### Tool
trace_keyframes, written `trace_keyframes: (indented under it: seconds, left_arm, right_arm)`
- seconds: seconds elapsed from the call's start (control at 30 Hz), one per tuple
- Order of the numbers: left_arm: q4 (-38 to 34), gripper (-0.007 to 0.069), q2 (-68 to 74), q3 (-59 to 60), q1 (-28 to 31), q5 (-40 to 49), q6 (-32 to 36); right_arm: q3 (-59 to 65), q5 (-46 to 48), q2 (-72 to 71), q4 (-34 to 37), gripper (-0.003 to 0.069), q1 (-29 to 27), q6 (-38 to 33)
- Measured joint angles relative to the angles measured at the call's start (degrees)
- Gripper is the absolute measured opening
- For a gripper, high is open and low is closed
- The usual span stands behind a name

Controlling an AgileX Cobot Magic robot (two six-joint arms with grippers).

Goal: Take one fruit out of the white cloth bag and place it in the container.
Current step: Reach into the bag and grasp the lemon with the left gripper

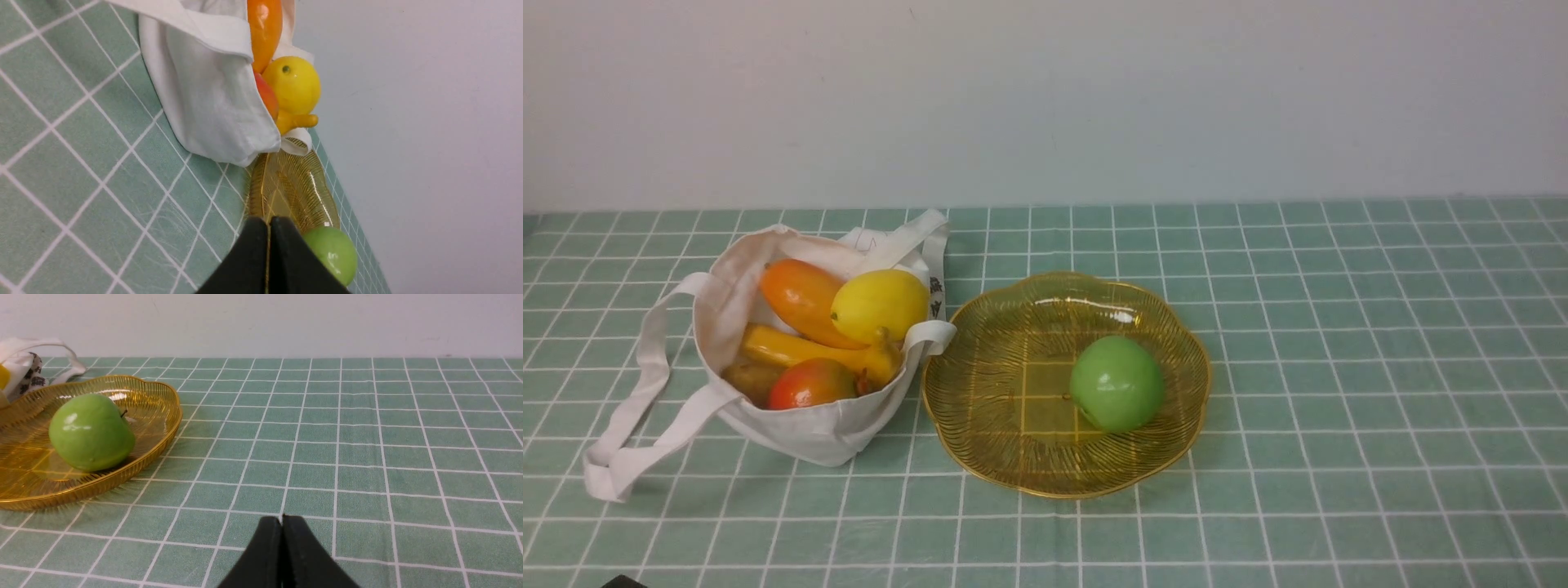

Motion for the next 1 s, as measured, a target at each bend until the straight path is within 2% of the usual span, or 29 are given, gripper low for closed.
trace_keyframes:
  seconds: [0.1,0.27,0.47,0.57,0.63,0.67,0.77,0.83,0.87,0.9,1.0]
  left_arm:
    - [0.9,-0.0008,0.0,0.0,0.0,0.0,-0.6]
    - [-3.5,-0.0008,0.0,0.1,0.0,2.1,-1.6]
    - [-4.9,-0.0008,0.0,0.1,0.0,2.3,-1.6]
    - [-8.8,-0.0008,0.0,-0.1,0.0,1.4,-1.2]
    - [-12.4,-0.0008,0.0,-2.0,0.0,3.1,2.8]
    - [-13.7,-0.0008,0.0,-4.5,0.0,4.7,6.9]
    - [-15.2,-0.0008,0.8,-10.6,0.0,7.9,15.3]
    - [-15.3,-0.0008,3.3,-13.9,0.0,9.9,18.1]
    - [-14.8,-0.0008,7.9,-17.2,0.0,13.0,21.5]
    - [-14.6,-0.0008,8.6,-17.6,0.0,13.5,21.9]
    - [-8.4,-0.0008,23.7,-25.3,0.0,23.7,29.2]
  right_arm:
    - [0.0,0.0,0.0,0.0,-0.0015,0.0,0.0]
    - [0.0,0.0,0.0,0.0,-0.0015,0.0,0.0]
    - [0.0,0.0,0.0,0.0,-0.0015,0.0,0.0]
    - [0.0,0.0,0.0,0.0,-0.0015,0.0,0.0]
    - [0.0,0.0,0.0,0.0,-0.0015,0.0,0.0]
    - [0.0,0.0,0.0,0.0,-0.0015,0.0,0.0]
    - [0.0,0.0,0.0,0.0,-0.0015,0.0,0.0]
    - [0.0,0.0,0.0,0.0,-0.0015,0.0,0.0]
    - [0.0,0.0,0.0,0.0,-0.0015,0.0,0.0]
    - [0.0,0.0,0.0,0.0,-0.0015,0.0,0.0]
    - [0.0,0.0,0.0,0.0,-0.0015,0.0,0.0]
